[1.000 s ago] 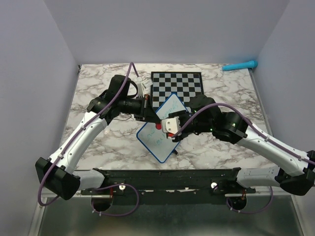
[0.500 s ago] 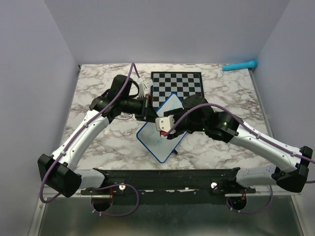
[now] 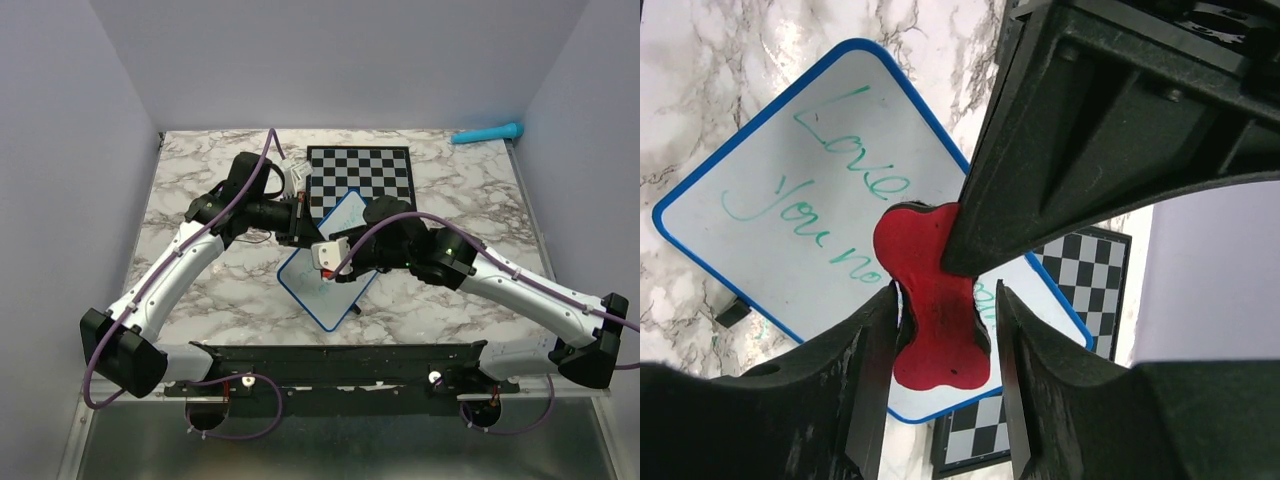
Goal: Erase the whiteboard
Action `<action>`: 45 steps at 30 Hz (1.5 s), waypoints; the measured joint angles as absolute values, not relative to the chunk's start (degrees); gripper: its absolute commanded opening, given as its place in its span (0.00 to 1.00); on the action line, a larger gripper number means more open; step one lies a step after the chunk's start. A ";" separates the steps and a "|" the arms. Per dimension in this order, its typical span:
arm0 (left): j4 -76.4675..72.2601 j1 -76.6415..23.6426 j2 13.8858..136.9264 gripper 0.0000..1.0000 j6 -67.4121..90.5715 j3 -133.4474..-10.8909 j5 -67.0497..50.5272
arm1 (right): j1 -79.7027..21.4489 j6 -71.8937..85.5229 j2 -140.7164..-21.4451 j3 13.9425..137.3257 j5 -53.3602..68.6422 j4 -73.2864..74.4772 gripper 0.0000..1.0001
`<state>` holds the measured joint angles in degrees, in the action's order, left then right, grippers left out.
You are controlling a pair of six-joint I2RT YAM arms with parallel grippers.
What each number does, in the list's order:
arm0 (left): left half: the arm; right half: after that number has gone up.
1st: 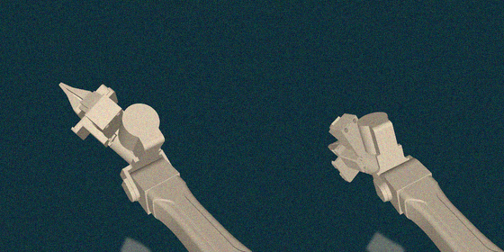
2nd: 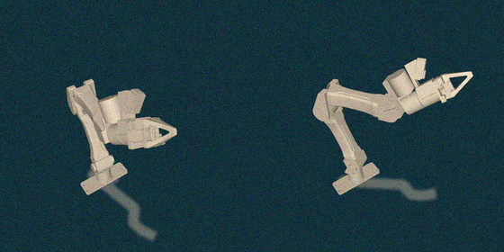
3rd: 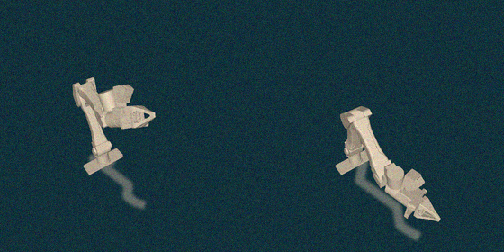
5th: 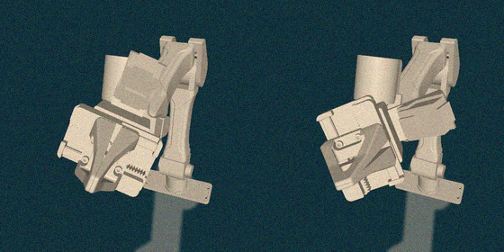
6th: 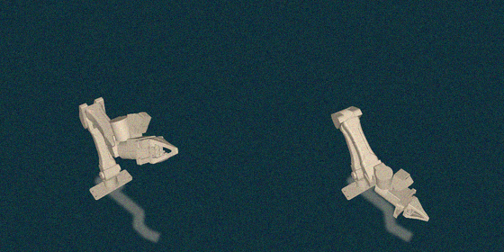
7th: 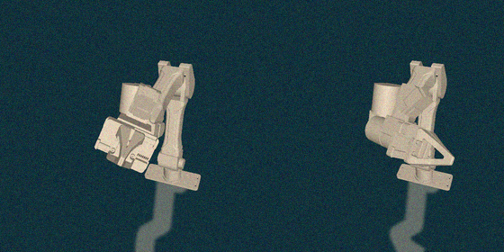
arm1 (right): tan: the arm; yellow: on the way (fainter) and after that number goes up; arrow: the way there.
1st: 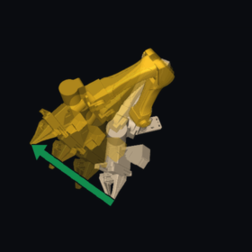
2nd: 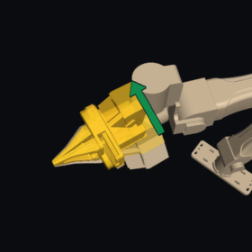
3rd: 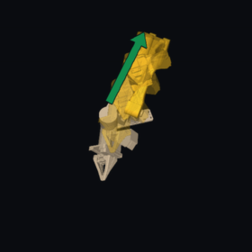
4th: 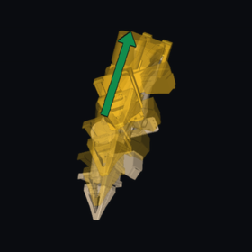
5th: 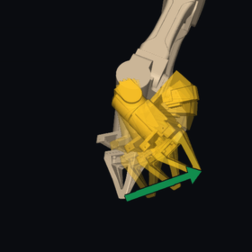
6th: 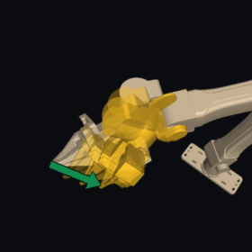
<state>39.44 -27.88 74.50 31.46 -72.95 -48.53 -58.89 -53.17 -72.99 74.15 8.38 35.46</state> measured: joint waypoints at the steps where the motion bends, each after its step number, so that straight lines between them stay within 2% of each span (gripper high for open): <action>1: 39.44 -27.88 74.59 0.00 31.55 -72.95 -48.56 | -58.89 -53.23 -73.10 74.02 8.34 35.42 0.49; 4: 39.35 -27.88 74.70 0.00 31.59 -72.95 -48.56 | -58.89 -53.49 -73.32 73.47 8.19 35.40 0.42; 6: 39.33 -27.88 74.70 0.00 31.59 -72.95 -48.56 | -58.89 -53.69 -73.45 73.19 8.01 35.24 0.33; 7: 39.35 -27.88 74.72 0.00 31.62 -72.95 -48.53 | -58.89 -53.74 -73.47 73.08 7.97 35.16 0.28; 8: 39.35 -27.88 74.72 0.00 31.59 -72.95 -48.53 | -58.89 -53.78 -73.47 73.01 7.92 35.03 0.16; 11: 39.24 -27.88 74.72 0.00 31.57 -72.88 -48.56 | -58.89 -53.87 -73.47 72.95 7.62 34.59 0.01; 12: 39.13 -27.88 74.72 0.08 31.57 -72.79 -48.56 | -58.89 -53.87 -73.45 72.82 7.46 34.44 0.01; 13: 38.98 -27.88 74.72 0.22 31.57 -72.60 -48.56 | -58.89 -53.71 -73.45 72.69 7.38 34.35 0.01; 14: 38.74 -27.86 74.72 0.50 31.53 -72.36 -48.60 | -58.89 -53.47 -73.43 72.53 7.31 34.33 0.01; 15: 38.44 -27.79 74.72 0.63 31.44 -72.05 -48.71 | -58.89 -53.36 -73.43 72.40 7.31 34.30 0.01; 17: 37.98 -27.20 74.70 0.78 31.90 -71.59 -49.12 | -58.92 -52.53 -73.21 72.05 7.33 33.98 0.01; 19: 37.12 -25.26 74.63 0.82 32.10 -71.48 -50.22 | -58.85 -51.53 -72.79 71.53 7.33 34.02 0.01; 22: 35.16 -18.55 74.06 0.83 32.80 -71.48 -51.22 | -57.67 -49.06 -71.90 70.41 7.84 34.04 0.01; 26: 34.35 -8.67 73.38 0.74 30.79 -71.48 -50.74 | -54.43 -43.72 -71.07 69.04 9.28 34.02 0.01; 28: 34.98 -6.90 73.14 0.72 28.21 -71.09 -50.09 | -53.04 -40.86 -71.02 68.10 9.67 34.00 0.01; 32: 36.34 -7.22 71.29 0.63 22.04 -66.46 -49.91 | -51.68 -33.78 -71.05 65.30 10.04 33.21 0.01; 43: 38.46 -12.32 73.28 0.54 13.89 -62.87 -44.75 | -51.77 -18.81 -75.48 65.23 13.47 29.17 0.01; 45: 38.17 -14.81 74.30 0.47 13.74 -62.87 -43.86 | -52.01 -16.69 -77.17 65.82 13.39 28.95 0.01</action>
